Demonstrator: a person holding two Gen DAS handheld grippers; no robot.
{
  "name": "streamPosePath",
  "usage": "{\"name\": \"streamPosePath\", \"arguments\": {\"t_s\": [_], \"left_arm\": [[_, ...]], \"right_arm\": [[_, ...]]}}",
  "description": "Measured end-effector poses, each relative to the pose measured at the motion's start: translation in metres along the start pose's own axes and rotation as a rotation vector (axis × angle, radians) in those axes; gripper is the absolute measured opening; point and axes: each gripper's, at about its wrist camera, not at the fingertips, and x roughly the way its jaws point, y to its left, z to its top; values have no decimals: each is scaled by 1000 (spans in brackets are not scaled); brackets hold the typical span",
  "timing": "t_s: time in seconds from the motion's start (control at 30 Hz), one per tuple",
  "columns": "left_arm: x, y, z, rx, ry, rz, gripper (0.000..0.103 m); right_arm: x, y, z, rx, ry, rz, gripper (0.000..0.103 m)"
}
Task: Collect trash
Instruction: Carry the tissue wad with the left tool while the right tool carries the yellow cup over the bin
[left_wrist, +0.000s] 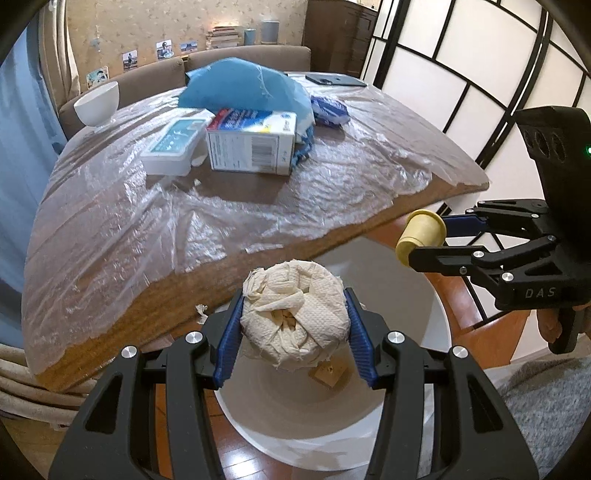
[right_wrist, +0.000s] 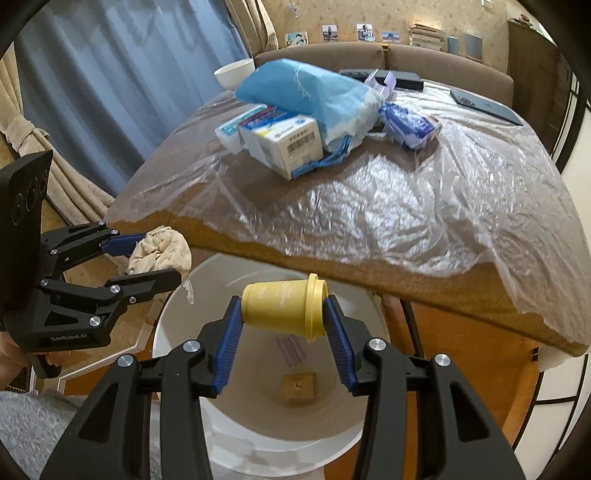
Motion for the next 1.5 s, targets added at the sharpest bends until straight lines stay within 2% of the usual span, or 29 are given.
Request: {"name": "streamPosePath", "arguments": {"t_s": [0.63, 0.97, 1.5], "left_arm": [[32, -16, -31, 51, 130, -33, 52], [55, -14, -39, 53, 180, -19, 52], [96, -16, -41, 73, 226, -6, 52]], "right_arm": [[26, -2, -22, -15, 108, -2, 44], [42, -3, -33, -27, 144, -15, 44], [71, -7, -30, -88, 185, -43, 44]]}}
